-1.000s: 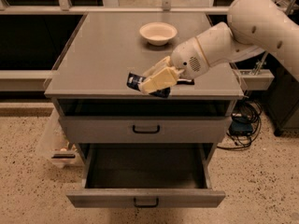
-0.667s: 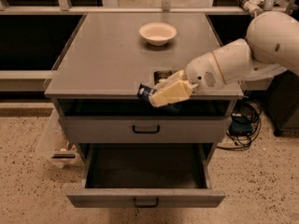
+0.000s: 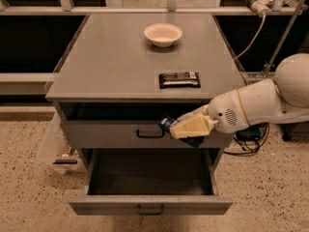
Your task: Place rxbar blueberry into middle drawer
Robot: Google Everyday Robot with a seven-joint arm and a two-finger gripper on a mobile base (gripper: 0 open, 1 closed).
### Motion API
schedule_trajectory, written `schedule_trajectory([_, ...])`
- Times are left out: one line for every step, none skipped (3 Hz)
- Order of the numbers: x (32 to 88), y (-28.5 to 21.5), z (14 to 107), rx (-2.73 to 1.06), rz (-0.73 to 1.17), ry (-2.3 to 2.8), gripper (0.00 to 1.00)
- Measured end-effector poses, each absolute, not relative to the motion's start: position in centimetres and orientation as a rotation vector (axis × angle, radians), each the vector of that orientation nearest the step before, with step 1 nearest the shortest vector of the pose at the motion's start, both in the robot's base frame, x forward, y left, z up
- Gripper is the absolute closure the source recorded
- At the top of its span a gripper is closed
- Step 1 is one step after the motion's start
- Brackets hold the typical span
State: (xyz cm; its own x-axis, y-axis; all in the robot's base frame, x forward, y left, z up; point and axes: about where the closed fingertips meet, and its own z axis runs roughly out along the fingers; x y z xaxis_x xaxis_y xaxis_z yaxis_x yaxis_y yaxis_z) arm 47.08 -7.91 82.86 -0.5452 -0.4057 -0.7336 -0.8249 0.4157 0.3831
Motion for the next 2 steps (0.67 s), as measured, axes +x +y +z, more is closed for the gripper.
schedule_trajectory([45.3,-9.8,80.6,-0.865,0.870,2.254,1.00])
schedule_trajectory([45.6,-10.0,79.5,-0.816,0.830,2.268,1.00])
